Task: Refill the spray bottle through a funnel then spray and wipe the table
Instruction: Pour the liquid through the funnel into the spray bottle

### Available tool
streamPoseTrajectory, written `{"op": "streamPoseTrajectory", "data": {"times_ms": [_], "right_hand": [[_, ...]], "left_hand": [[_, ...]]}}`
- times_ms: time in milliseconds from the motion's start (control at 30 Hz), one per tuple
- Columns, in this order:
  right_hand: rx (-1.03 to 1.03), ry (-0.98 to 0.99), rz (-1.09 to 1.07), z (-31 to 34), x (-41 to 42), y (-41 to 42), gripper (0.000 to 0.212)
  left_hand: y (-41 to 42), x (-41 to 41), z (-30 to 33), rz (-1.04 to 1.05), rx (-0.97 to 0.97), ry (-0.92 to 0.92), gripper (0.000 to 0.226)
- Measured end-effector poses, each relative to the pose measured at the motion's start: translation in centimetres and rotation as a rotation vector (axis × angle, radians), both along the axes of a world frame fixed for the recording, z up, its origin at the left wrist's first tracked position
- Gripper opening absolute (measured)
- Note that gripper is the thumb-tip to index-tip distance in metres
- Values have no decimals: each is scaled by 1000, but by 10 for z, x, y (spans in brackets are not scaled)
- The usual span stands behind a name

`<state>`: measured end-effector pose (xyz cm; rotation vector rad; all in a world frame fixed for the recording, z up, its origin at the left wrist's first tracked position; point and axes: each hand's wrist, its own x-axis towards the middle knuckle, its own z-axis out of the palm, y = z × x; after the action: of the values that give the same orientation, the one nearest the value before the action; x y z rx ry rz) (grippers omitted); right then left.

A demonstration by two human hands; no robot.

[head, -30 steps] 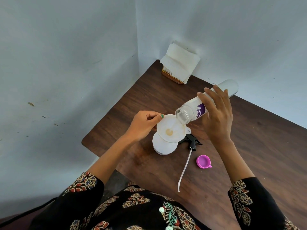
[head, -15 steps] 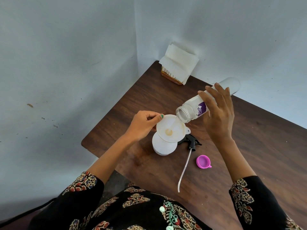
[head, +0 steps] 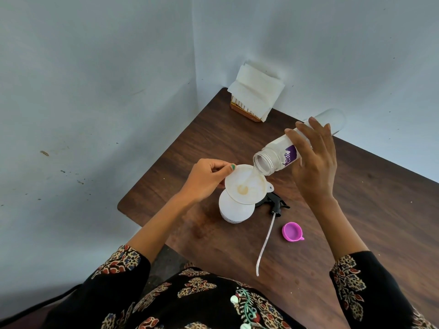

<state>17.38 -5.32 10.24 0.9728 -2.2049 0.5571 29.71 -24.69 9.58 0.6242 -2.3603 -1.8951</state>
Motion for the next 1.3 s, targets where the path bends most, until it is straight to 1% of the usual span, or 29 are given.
{"op": "streamPoseTrajectory", "data": {"times_ms": [233, 600, 1300], "right_hand": [[1, 9, -4, 1, -1, 1, 32], [-12, 3, -2, 2, 0, 1, 29], [-1, 2, -19, 2, 1, 1, 32]], "left_hand": [[0, 0, -1, 0, 2, -3, 21], [0, -1, -1, -7, 10, -1, 22], [-1, -1, -3, -15, 25, 5, 21]]}}
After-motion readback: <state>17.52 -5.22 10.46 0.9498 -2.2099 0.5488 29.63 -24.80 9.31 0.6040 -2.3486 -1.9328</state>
